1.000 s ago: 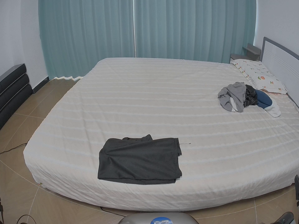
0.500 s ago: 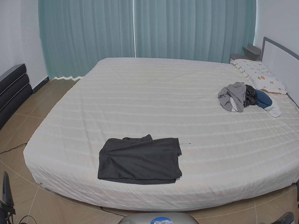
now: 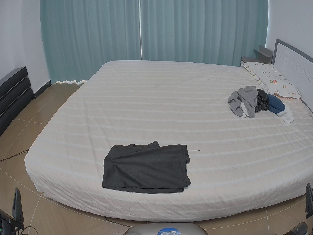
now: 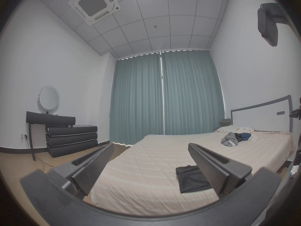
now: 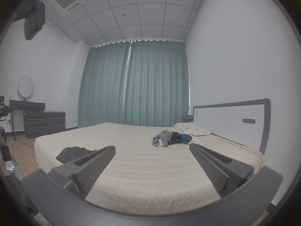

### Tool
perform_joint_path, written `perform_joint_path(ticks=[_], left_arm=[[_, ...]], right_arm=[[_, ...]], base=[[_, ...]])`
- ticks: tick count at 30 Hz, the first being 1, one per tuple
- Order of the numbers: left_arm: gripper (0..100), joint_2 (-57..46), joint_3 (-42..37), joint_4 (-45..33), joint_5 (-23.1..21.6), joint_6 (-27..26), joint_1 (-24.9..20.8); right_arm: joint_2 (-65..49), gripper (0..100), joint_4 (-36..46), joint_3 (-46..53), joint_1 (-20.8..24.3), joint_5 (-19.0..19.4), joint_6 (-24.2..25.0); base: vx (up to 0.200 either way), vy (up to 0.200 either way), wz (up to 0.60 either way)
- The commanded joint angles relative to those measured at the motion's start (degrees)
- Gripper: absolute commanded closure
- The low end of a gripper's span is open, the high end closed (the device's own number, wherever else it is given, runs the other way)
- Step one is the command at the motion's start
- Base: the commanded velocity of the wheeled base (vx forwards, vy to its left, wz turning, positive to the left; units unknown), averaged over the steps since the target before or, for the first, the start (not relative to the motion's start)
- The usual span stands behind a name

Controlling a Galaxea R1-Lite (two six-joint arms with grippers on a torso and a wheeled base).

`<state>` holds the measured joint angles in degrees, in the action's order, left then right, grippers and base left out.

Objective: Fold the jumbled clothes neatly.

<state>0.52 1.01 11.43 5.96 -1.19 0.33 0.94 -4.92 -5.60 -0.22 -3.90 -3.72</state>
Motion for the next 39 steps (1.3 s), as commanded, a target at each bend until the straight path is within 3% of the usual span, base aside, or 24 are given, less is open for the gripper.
perform_joint_path(ticks=[1, 6, 23, 30, 39], left_arm=[[0, -0.3, -1.0, -6.2, -0.5, 0.7, 0.0], [0, -0.3, -1.0, -8.0, -0.7, 4.3, 0.0], [0, -0.3, -0.8, -11.3, -7.1, 1.4, 0.0], [0, -0.4, -0.9, -11.3, -4.5, 3.2, 0.0], [0, -0.3, -0.8, -11.3, -5.7, 1.4, -0.2]], right_arm=[[-0.9, 0, 0.4, 5.5, 0.0, 2.2, 1.9], [-0.9, 0, 0.8, 5.5, 0.0, 2.7, 6.9], [-0.8, 0, 3.9, 5.5, -0.1, 2.8, 5.4], [-0.8, 0, 4.7, 5.6, -0.1, 4.1, 3.2], [-0.8, 0, 4.7, 5.6, -0.1, 4.7, 3.2]], base=[[0.000, 0.000, 0.00], [0.000, 0.000, 0.00], [0.000, 0.000, 0.00], [0.000, 0.000, 0.00], [0.000, 0.000, 0.00]])
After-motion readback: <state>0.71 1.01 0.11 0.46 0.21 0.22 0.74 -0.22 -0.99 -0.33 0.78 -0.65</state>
